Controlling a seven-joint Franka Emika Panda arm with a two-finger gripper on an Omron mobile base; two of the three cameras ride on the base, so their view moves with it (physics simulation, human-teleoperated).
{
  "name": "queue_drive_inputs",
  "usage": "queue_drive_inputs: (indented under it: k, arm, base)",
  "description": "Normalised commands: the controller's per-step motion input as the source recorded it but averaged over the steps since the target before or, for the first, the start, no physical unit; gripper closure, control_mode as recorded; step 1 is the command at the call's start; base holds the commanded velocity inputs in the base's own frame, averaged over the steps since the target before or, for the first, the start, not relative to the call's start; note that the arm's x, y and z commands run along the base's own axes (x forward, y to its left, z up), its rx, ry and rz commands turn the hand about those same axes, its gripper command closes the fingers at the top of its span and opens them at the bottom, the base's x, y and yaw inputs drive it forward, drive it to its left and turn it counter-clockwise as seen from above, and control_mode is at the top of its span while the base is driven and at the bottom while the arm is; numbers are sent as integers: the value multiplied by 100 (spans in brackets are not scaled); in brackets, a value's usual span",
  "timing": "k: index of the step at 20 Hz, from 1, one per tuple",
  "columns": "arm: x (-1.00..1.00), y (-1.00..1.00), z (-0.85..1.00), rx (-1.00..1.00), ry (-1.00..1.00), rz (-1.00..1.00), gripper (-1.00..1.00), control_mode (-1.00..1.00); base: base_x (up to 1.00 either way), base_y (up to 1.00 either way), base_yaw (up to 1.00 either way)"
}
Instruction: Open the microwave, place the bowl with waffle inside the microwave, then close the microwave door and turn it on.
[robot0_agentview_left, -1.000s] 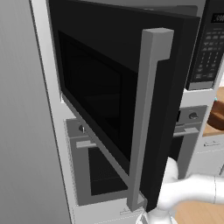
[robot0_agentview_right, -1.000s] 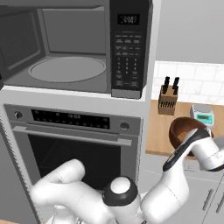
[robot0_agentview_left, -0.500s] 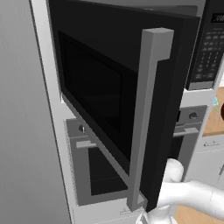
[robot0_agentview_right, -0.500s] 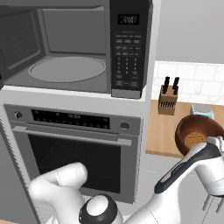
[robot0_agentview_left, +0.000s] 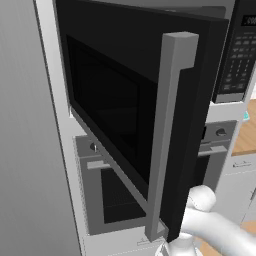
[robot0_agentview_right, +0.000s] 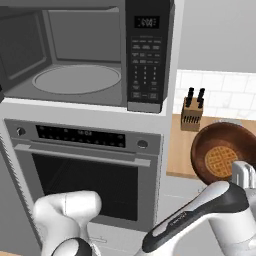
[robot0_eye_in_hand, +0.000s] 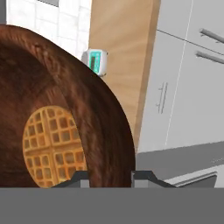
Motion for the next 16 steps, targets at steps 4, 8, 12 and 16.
queue_drive_inputs:
  k: [4,8,12,16]
  arm:
    - [-99,94,100,-10,0,0,100,-100]
    - [-70,100,86,-17,5,0,100,-100]
    - [-6,100,66,-16,14,0,100,-100]
    - [0,100,48,-17,20,1,100,-100]
  base:
    - [0,0,0]
    - [0,0,0]
    - [0,0,0]
    - [0,0,0]
